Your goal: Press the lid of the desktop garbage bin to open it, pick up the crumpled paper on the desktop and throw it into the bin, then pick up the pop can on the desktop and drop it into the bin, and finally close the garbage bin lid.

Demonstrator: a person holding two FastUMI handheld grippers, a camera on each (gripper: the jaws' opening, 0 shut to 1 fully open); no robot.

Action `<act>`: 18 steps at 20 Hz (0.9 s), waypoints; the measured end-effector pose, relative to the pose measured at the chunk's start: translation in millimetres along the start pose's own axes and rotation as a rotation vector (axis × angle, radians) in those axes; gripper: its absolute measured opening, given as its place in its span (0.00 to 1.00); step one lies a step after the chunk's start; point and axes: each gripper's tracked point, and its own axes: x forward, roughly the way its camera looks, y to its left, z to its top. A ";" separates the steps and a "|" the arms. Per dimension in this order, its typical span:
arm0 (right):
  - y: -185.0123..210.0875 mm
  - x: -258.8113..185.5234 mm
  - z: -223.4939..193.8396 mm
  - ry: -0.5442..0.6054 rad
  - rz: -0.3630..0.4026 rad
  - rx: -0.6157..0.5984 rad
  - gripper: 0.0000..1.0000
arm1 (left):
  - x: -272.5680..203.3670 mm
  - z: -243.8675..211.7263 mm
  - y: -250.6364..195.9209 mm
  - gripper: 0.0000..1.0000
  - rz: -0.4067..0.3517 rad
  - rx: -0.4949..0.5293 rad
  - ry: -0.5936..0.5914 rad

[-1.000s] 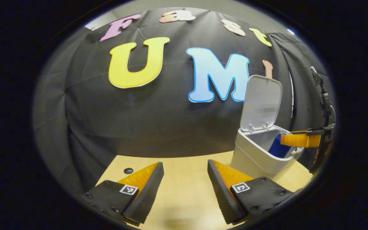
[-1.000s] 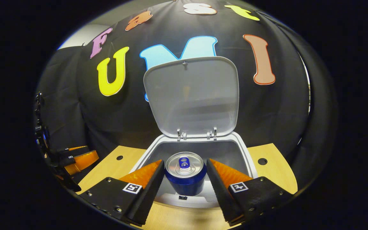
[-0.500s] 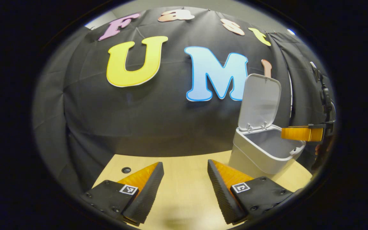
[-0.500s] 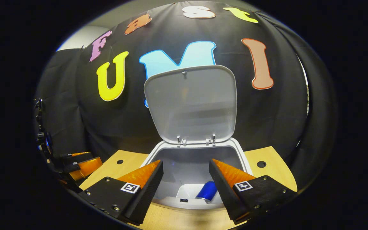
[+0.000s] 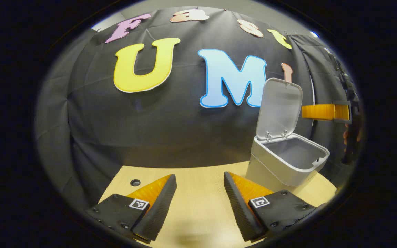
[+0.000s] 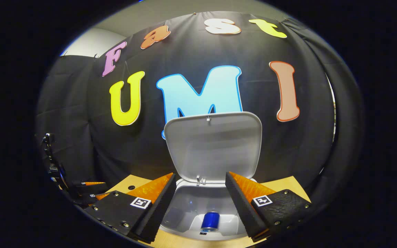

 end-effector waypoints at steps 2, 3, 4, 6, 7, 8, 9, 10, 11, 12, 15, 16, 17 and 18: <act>1.9 3.2 22.2 -0.038 0.006 -0.027 0.92 | 0.0 -1.8 1.2 0.93 0.003 0.002 0.003; 2.5 4.3 33.5 -0.060 0.008 -0.037 0.92 | -0.8 -3.3 1.9 0.93 0.004 0.002 0.005; 2.4 5.5 48.1 -0.088 0.008 -0.048 0.92 | -2.0 -5.0 3.2 0.93 0.006 0.004 0.007; 1.9 8.0 78.3 -0.147 0.009 -0.062 0.92 | -2.0 -9.0 5.6 0.92 0.012 0.005 0.014; 2.5 9.4 92.5 -0.171 0.010 -0.068 0.91 | -2.4 -10.0 6.8 0.92 0.014 0.003 0.016; 1.8 10.7 105.1 -0.192 0.011 -0.075 0.91 | -3.6 -10.6 8.0 0.92 0.016 0.001 0.018; -0.4 13.7 115.3 -0.212 0.009 -0.082 0.91 | -4.9 -11.6 9.2 0.91 0.017 -0.001 0.021; -0.6 16.6 124.5 -0.230 0.008 -0.091 0.91 | -4.9 -12.9 10.4 0.91 0.018 -0.002 0.023; -1.3 21.1 129.8 -0.242 0.004 -0.100 0.91 | -5.1 -14.0 12.0 0.91 0.021 -0.003 0.024; -1.1 24.8 133.4 -0.249 0.004 -0.108 0.91 | -7.0 -15.0 14.1 0.92 0.025 -0.003 0.026; -4.7 39.4 134.4 -0.251 -0.011 -0.126 0.92 | -9.4 -16.3 20.7 0.92 0.039 -0.007 0.029; -7.9 44.8 131.4 -0.241 -0.022 -0.128 0.91 | -10.6 -17.5 22.8 0.92 0.043 -0.009 0.032; -11.0 51.8 127.1 -0.231 -0.033 -0.127 0.92 | -11.8 -18.1 24.0 0.92 0.046 -0.012 0.033; -13.0 56.9 123.6 -0.216 -0.043 -0.124 0.92 | -12.6 -18.5 26.5 0.93 0.051 -0.015 0.034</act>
